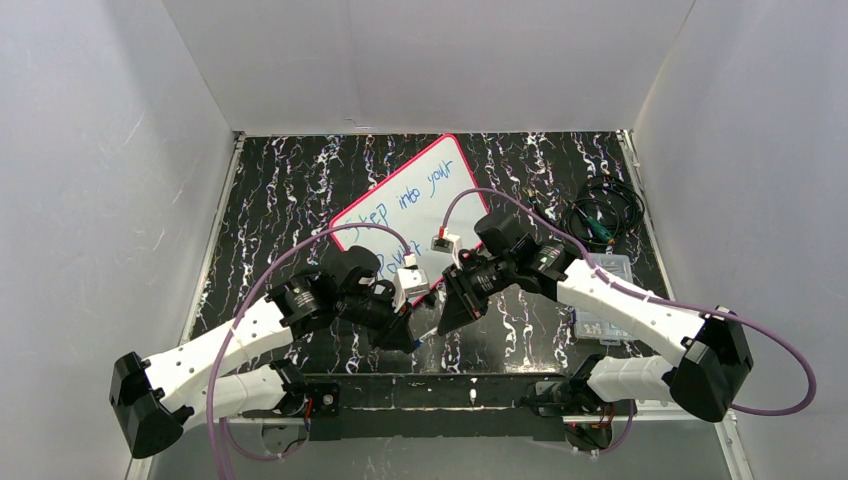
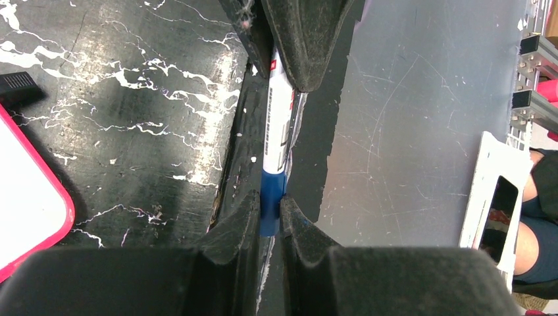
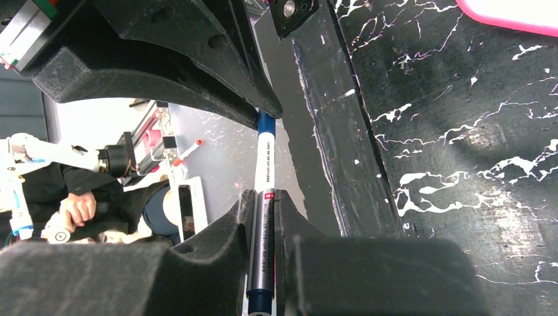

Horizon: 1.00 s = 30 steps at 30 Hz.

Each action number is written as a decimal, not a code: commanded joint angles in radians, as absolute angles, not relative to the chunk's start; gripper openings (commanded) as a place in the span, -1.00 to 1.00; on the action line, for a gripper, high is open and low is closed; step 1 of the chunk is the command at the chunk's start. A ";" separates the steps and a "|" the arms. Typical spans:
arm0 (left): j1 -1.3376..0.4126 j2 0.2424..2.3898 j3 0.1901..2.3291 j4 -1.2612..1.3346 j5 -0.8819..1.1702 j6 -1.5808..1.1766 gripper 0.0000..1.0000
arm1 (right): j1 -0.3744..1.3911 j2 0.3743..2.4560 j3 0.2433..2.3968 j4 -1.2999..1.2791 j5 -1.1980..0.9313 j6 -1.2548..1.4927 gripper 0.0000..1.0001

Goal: Write a sentence on the whiteboard
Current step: Close the whiteboard marker at the center of the board, then place the whiteboard marker at the center of the board.

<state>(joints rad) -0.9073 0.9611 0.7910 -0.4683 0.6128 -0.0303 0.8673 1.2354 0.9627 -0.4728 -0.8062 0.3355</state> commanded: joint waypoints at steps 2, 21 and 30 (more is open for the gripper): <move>-0.902 0.942 0.837 -0.132 0.604 -0.043 -1.00 | 0.926 1.239 0.931 -0.404 -0.846 0.356 -0.97; -0.889 0.881 0.920 -0.422 0.253 -0.157 0.68 | 0.765 1.200 0.779 -0.410 -0.435 0.359 -0.97; -0.655 0.953 1.081 -0.484 0.281 -0.244 0.90 | 0.705 1.238 0.730 -0.366 -0.252 0.383 -0.11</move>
<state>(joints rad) -0.7944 0.9298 1.0183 -0.4583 0.2466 -0.1795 0.7300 1.2350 0.7422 -0.4255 -0.3630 0.3698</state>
